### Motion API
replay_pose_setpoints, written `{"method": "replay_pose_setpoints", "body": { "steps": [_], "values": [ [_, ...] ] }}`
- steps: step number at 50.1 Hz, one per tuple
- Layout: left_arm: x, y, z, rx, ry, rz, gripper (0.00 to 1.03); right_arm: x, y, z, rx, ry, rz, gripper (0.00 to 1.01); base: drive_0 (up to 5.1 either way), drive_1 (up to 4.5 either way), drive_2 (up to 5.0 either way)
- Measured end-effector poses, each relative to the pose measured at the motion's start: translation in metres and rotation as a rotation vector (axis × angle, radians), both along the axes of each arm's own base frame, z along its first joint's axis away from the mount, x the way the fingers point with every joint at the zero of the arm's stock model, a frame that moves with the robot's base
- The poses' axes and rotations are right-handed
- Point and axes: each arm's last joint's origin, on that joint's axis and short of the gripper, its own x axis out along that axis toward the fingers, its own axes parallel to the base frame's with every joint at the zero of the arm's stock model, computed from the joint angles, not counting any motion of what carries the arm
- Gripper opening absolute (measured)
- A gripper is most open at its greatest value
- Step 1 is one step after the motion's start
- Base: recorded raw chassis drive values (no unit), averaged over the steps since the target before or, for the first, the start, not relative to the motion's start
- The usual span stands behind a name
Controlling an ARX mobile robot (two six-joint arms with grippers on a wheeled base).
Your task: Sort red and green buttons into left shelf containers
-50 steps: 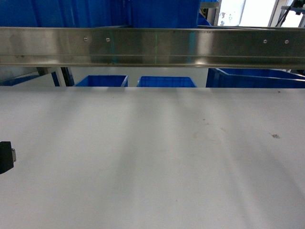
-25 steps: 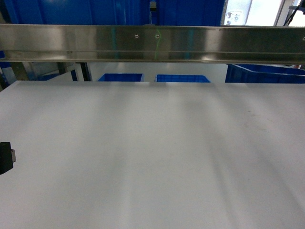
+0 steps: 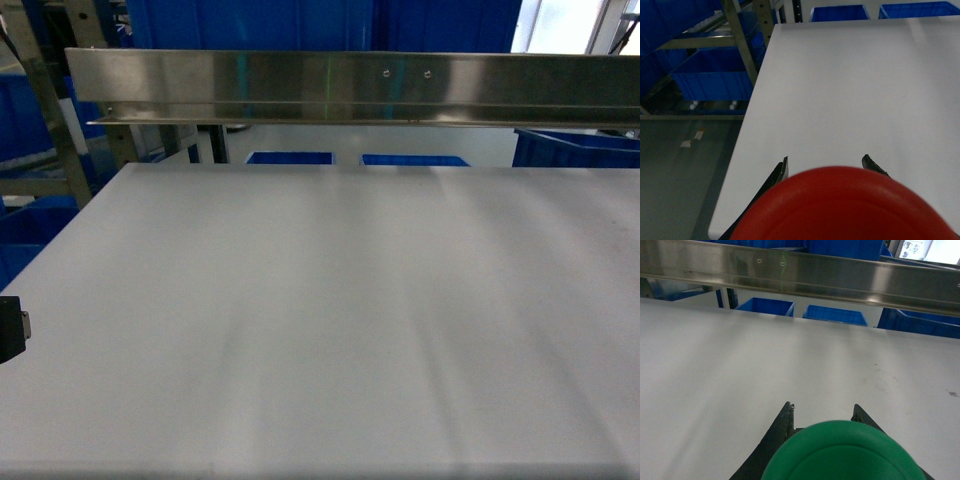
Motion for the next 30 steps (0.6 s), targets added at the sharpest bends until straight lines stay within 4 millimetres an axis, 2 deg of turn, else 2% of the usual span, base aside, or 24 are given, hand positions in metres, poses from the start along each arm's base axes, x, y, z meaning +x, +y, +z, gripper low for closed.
{"method": "replay_pose_setpoints", "body": {
  "steps": [30],
  "values": [
    [0.0000,0.0000,0.0000,0.000,0.000,0.000,0.38,0.0000,0.0000,-0.0007,0.001,0.007,0.000,0.27,-5.0,2.44,2.4]
  ]
}}
